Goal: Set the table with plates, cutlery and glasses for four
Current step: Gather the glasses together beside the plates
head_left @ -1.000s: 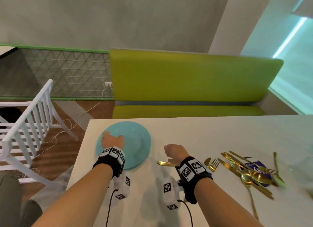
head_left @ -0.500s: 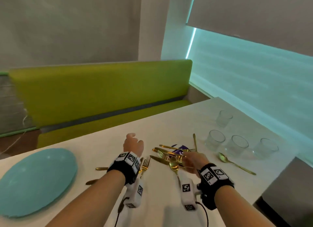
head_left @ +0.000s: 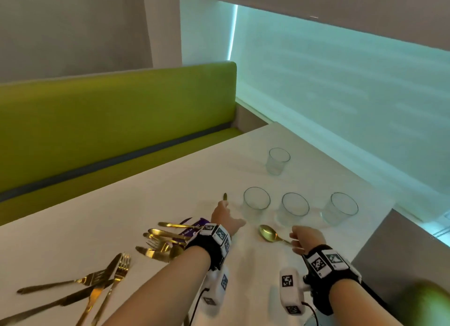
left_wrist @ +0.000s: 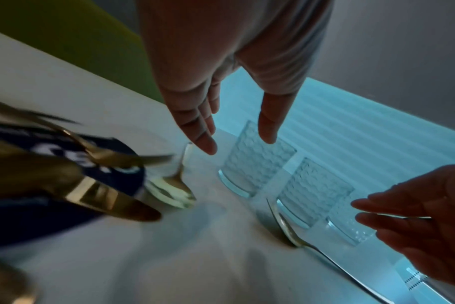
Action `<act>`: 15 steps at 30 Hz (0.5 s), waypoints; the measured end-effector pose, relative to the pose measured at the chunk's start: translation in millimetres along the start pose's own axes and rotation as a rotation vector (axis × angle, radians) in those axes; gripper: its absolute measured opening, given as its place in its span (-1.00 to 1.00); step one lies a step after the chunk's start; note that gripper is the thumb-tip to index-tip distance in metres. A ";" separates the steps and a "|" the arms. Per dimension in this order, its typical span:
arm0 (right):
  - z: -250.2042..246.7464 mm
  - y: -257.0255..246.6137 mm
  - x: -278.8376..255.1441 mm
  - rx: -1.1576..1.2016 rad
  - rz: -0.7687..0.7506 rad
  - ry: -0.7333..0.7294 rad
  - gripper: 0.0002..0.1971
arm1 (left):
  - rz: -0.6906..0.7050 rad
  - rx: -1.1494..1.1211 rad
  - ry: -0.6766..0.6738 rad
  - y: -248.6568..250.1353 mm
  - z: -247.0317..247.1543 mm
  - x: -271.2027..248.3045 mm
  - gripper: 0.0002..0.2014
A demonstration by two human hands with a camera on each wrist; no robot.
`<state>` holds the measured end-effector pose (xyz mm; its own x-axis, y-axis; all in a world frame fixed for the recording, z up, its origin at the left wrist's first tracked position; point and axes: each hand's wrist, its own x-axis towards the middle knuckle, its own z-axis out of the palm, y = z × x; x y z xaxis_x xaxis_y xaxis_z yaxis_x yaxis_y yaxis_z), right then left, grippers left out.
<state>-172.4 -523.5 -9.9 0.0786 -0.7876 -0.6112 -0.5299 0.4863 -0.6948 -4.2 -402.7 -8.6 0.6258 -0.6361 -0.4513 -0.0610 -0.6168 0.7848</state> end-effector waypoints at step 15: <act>-7.2 11.5 65.0 -0.086 -0.117 0.045 -0.17 | 0.024 0.028 0.106 19.7 63.2 43.1 0.03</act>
<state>-179.4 -571.8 -54.9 0.1071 -0.8540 -0.5091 -0.5897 0.3577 -0.7241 -27.5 -471.5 -39.4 0.7024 -0.5994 -0.3838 -0.0982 -0.6157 0.7818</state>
